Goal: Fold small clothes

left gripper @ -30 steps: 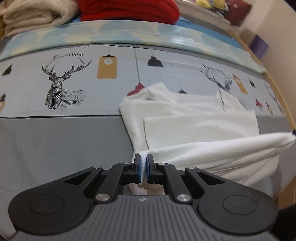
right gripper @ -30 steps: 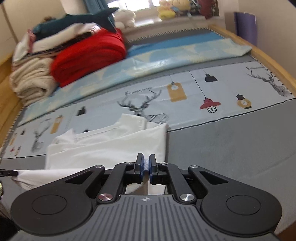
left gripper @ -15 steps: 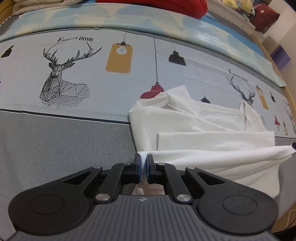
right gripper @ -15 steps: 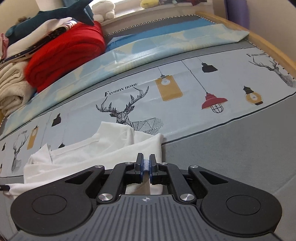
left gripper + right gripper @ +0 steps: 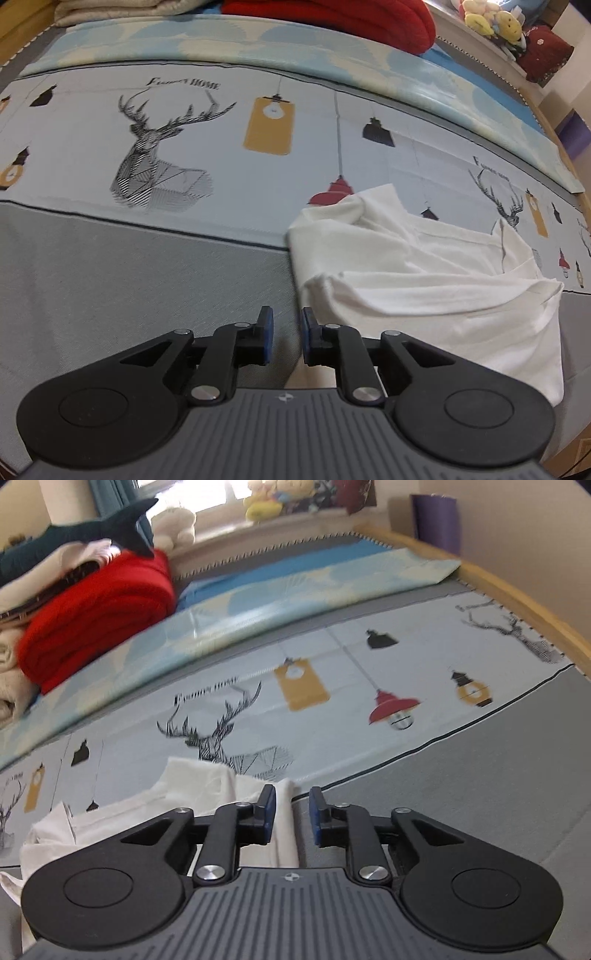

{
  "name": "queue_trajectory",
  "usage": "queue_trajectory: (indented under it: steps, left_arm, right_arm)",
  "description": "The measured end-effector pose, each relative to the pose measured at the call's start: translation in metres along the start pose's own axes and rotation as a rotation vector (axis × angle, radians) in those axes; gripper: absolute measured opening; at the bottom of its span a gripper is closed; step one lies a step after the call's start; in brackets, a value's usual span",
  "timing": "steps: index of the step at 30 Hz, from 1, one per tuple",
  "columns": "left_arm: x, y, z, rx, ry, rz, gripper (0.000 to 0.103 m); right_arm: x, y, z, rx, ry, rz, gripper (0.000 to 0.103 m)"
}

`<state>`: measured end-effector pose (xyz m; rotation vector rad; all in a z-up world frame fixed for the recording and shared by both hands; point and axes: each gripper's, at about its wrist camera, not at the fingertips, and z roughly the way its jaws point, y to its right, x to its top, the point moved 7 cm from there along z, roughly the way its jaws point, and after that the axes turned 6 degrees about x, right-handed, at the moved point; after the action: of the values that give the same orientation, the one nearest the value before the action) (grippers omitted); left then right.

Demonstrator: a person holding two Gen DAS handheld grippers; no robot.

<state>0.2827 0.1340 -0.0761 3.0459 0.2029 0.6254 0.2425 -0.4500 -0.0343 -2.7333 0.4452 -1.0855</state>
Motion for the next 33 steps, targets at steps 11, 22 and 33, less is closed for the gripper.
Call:
queue_trajectory:
  steps: [11, 22, 33]
  left_arm:
    - [-0.017, -0.011, -0.005, -0.028, -0.029, 0.042, 0.022]
    - [-0.023, 0.001, 0.029, -0.016, -0.036, 0.088, 0.038]
    - [-0.005, 0.013, 0.046, -0.091, 0.082, 0.141, 0.046]
  right_arm:
    - [-0.013, 0.020, -0.019, 0.009, -0.004, -0.008, 0.021]
    - [-0.034, -0.011, 0.014, 0.117, -0.075, -0.124, 0.022]
    - [-0.054, -0.014, 0.074, 0.151, -0.150, -0.171, 0.029]
